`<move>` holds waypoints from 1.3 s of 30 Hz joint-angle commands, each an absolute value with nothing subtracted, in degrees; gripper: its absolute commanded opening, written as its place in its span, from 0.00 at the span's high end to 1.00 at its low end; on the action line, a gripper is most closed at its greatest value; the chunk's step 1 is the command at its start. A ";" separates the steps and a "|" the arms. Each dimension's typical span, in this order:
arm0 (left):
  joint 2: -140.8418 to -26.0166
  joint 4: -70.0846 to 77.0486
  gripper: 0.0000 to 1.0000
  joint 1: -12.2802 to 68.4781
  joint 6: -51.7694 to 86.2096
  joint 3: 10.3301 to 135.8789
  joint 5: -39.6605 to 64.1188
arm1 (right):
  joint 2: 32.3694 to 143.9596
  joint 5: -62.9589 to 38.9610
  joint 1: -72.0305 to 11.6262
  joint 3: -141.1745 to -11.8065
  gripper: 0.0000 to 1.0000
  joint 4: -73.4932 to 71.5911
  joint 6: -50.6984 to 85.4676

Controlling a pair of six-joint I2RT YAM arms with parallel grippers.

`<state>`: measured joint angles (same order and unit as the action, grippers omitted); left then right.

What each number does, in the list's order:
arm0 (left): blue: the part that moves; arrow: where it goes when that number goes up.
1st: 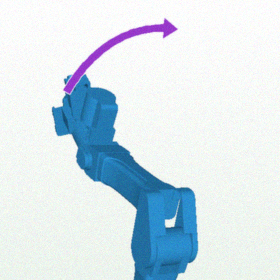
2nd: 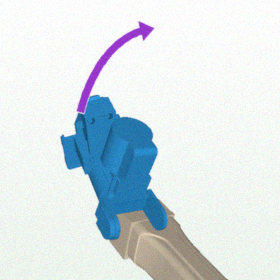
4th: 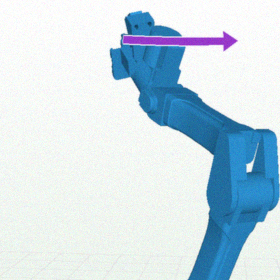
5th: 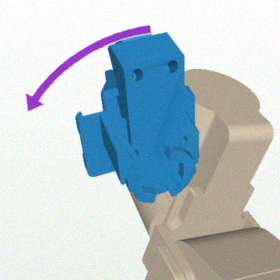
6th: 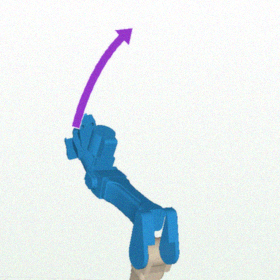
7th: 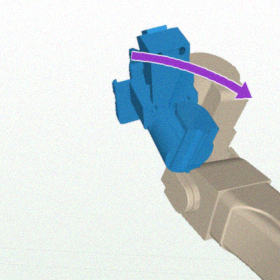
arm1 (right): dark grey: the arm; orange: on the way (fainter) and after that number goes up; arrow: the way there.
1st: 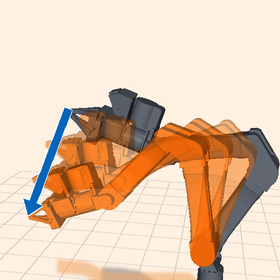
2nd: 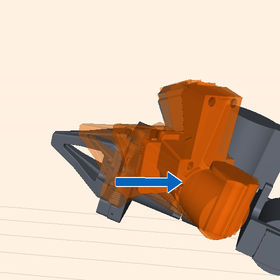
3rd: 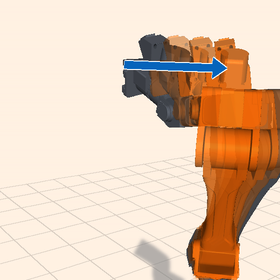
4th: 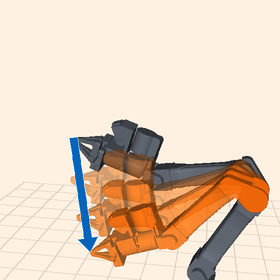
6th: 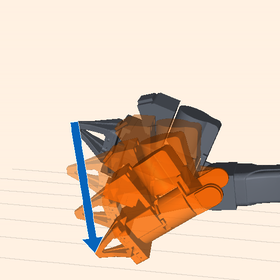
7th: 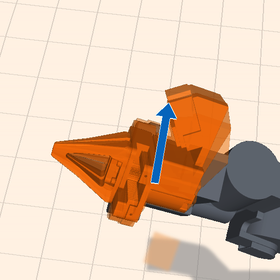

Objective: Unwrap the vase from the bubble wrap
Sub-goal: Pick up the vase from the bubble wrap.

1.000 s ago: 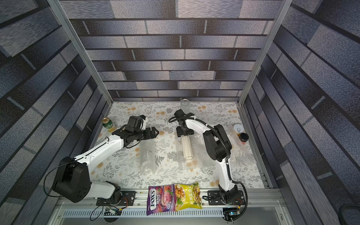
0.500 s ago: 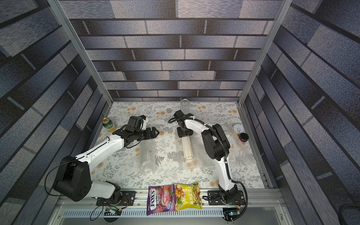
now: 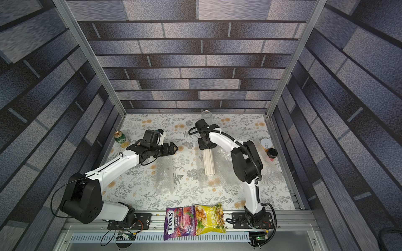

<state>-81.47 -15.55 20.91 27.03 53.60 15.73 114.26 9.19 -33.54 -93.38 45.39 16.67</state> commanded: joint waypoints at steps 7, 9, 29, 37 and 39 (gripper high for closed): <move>-82.00 -14.94 0.08 21.62 26.81 53.60 16.70 | 104.24 8.19 -34.10 -86.19 0.70 41.53 17.20; -82.00 -14.88 0.08 21.71 26.79 53.70 16.61 | 102.00 7.83 -34.36 -83.59 0.71 38.75 17.14; -82.84 -16.16 0.08 22.02 27.19 56.15 16.96 | 84.06 12.07 -40.16 -69.68 0.79 17.31 12.19; -83.14 -16.08 0.08 20.86 27.15 56.90 16.95 | 83.15 13.82 -43.18 -69.44 0.80 6.33 8.26; -83.23 -16.15 0.08 20.23 27.06 57.08 16.98 | 84.59 13.93 -43.80 -70.37 0.80 3.22 6.46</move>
<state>-82.59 -15.59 21.17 27.05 55.42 16.40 84.58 12.53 -42.85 -69.49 13.13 9.23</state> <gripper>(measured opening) 0.917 0.526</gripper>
